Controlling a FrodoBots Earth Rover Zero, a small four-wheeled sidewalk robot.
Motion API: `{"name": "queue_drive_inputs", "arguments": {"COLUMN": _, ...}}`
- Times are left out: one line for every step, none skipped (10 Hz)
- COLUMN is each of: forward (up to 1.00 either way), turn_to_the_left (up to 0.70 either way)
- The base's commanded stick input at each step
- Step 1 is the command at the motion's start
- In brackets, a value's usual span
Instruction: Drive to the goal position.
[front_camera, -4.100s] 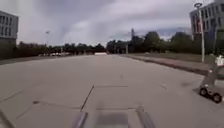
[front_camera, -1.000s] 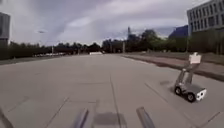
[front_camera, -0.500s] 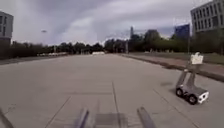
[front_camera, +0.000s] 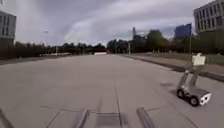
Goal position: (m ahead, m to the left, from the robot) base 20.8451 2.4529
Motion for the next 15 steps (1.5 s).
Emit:
{"name": "queue_drive_inputs", "arguments": {"forward": 1.00, "turn_to_the_left": 0.00}}
{"name": "queue_drive_inputs", "arguments": {"forward": 1.00, "turn_to_the_left": 0.00}}
{"name": "queue_drive_inputs", "arguments": {"forward": 1.00, "turn_to_the_left": 0.00}}
{"name": "queue_drive_inputs", "arguments": {"forward": 1.00, "turn_to_the_left": 0.00}}
{"name": "queue_drive_inputs", "arguments": {"forward": 1.00, "turn_to_the_left": 0.00}}
{"name": "queue_drive_inputs", "arguments": {"forward": 1.00, "turn_to_the_left": 0.00}}
{"name": "queue_drive_inputs", "arguments": {"forward": 1.00, "turn_to_the_left": 0.00}}
{"name": "queue_drive_inputs", "arguments": {"forward": 1.00, "turn_to_the_left": 0.00}}
{"name": "queue_drive_inputs", "arguments": {"forward": 1.00, "turn_to_the_left": 0.00}}
{"name": "queue_drive_inputs", "arguments": {"forward": 1.00, "turn_to_the_left": 0.00}}
{"name": "queue_drive_inputs", "arguments": {"forward": 1.00, "turn_to_the_left": 0.00}}
{"name": "queue_drive_inputs", "arguments": {"forward": 1.00, "turn_to_the_left": 0.00}}
{"name": "queue_drive_inputs", "arguments": {"forward": 1.00, "turn_to_the_left": 0.00}}
{"name": "queue_drive_inputs", "arguments": {"forward": 1.00, "turn_to_the_left": 0.00}}
{"name": "queue_drive_inputs", "arguments": {"forward": 1.00, "turn_to_the_left": 0.00}}
